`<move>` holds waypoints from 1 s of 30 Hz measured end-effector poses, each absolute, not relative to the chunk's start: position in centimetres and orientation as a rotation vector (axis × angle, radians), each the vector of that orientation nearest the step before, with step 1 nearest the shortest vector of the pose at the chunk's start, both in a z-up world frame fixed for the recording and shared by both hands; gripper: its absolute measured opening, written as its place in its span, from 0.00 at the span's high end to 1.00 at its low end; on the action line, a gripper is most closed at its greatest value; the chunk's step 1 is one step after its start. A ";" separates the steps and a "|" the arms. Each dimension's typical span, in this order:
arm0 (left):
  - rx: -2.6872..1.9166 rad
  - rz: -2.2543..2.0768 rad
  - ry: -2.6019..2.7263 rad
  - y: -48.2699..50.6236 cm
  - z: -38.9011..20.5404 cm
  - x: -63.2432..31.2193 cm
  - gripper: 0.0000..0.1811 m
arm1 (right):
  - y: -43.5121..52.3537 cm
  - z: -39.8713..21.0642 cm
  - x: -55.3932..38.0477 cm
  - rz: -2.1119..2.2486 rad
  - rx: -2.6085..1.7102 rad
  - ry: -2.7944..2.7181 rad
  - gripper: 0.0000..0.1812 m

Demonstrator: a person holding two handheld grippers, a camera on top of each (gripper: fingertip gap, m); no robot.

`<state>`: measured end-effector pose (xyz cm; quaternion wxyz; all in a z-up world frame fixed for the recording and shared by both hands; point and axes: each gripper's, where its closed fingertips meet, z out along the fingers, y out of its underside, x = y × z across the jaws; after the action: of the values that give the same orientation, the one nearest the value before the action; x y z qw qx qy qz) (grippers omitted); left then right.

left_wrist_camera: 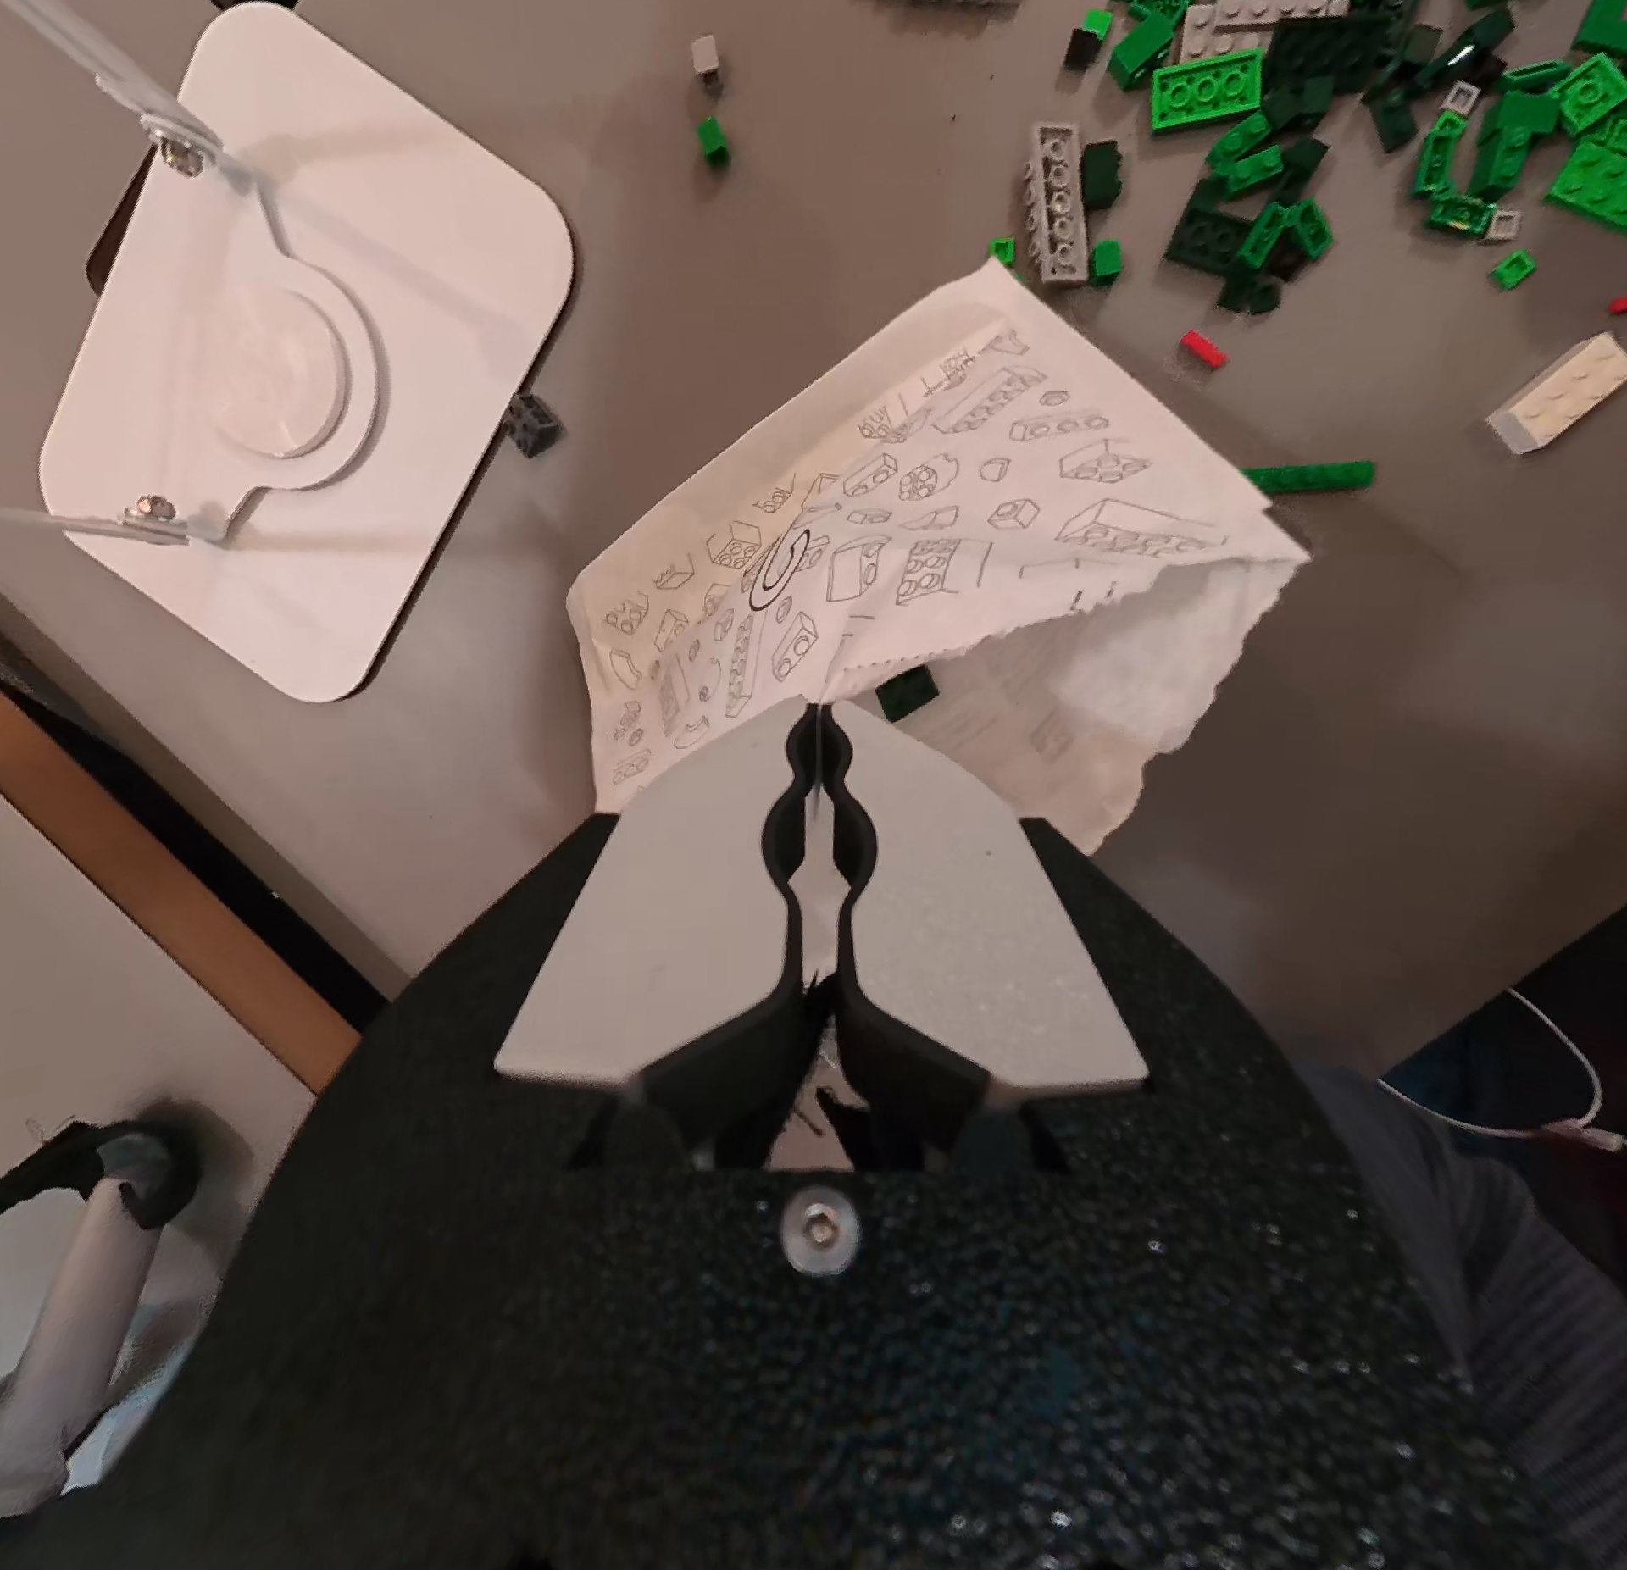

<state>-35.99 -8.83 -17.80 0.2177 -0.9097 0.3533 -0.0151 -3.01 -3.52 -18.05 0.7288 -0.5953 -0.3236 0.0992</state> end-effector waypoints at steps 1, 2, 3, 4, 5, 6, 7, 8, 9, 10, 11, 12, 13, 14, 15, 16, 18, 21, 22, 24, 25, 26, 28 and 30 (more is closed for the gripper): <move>-2.523 -0.043 0.965 -8.8 -17.8 -36.3 1.00 | -3.6 -17.9 -2.9 0.210 -1.306 -0.709 1.00; -2.527 -0.041 0.952 -8.8 -17.8 -36.5 1.00 | -3.6 -17.8 -2.8 0.201 -1.299 -0.706 1.00; -2.531 -0.038 0.938 -8.8 -17.8 -36.8 1.00 | -3.6 -17.6 -2.7 0.194 -1.292 -0.701 1.00; -2.534 -0.036 0.926 -8.8 -17.8 -37.0 1.00 | -3.6 -17.5 -2.6 0.188 -1.287 -0.695 1.00; -2.536 -0.032 0.916 -8.8 -17.8 -37.2 1.00 | -3.6 -17.4 -2.6 0.184 -1.283 -0.692 1.00; -2.539 -0.029 0.908 -8.7 -17.8 -37.4 1.00 | -3.6 -17.4 -2.5 0.183 -1.283 -0.690 1.00; -2.542 -0.027 0.903 -8.7 -17.8 -37.5 1.00 | -3.6 -17.4 -2.5 0.183 -1.284 -0.687 1.00; -2.544 -0.027 0.900 -8.7 -17.9 -37.5 1.00 | -3.6 -17.4 -2.4 0.181 -1.283 -0.682 1.00; -2.546 -0.027 0.899 -8.7 -17.9 -37.5 1.00 | -3.6 -17.3 -2.3 0.179 -1.281 -0.678 1.00; -2.547 -0.028 0.900 -8.7 -17.9 -37.5 1.00 | -3.6 -17.3 -2.2 0.178 -1.279 -0.673 1.00; -2.547 -0.029 0.904 -8.7 -17.9 -37.5 1.00 | -3.6 -17.2 -2.1 0.174 -1.277 -0.665 1.00; -2.548 -0.030 0.907 -8.7 -18.0 -37.4 1.00 | -3.5 -17.0 -1.9 0.166 -1.274 -0.657 1.00; -2.547 -0.030 0.911 -8.7 -18.0 -37.4 1.00 | -3.5 -16.9 -1.6 0.156 -1.269 -0.649 1.00; -2.546 -0.032 0.915 -8.7 -18.0 -37.3 1.00 | -3.5 -16.7 -1.3 0.143 -1.266 -0.640 1.00; -2.546 -0.033 0.919 -8.7 -18.0 -37.2 1.00 | -3.4 -16.5 -0.9 0.127 -1.263 -0.627 1.00; -2.546 -0.034 0.923 -8.7 -18.0 -37.2 1.00 | -3.4 -16.3 -0.4 0.110 -1.262 -0.616 1.00; -2.546 -0.037 0.927 -8.7 -18.1 -37.1 1.00 | -3.3 -16.1 0.6 0.055 -1.274 -0.618 1.00; -2.547 -0.043 0.933 -8.7 -18.1 -37.0 1.00 | -3.2 -15.4 3.1 -0.086 -1.296 -0.598 1.00; -2.547 -0.044 0.934 -8.7 -18.1 -37.0 1.00 | -3.2 -15.0 4.1 -0.121 -1.299 -0.579 1.00; -2.547 -0.047 0.936 -8.7 -18.1 -36.9 1.00 | -3.2 -14.5 6.6 -0.178 -1.319 -0.521 1.00; -2.547 -0.049 0.937 -8.7 -18.2 -36.9 1.00 | -3.2 -14.3 8.0 -0.201 -1.331 -0.488 1.00; -2.548 -0.051 0.939 -8.7 -18.2 -36.9 1.00 | -3.3 -14.3 9.3 -0.219 -1.345 -0.455 1.00; -2.549 -0.054 0.946 -8.7 -18.2 -36.7 1.00 | -3.3 -14.5 11.7 -0.232 -1.386 -0.402 1.00; -2.551 -0.053 0.955 -8.6 -18.3 -36.6 1.00 | -3.4 -14.8 13.7 -0.236 -1.417 -0.354 1.00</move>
<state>-36.61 -8.65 -18.31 0.2072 -0.9160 0.3429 -0.0190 13.71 -3.37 -14.76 0.7387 -0.6455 -0.1614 -0.1077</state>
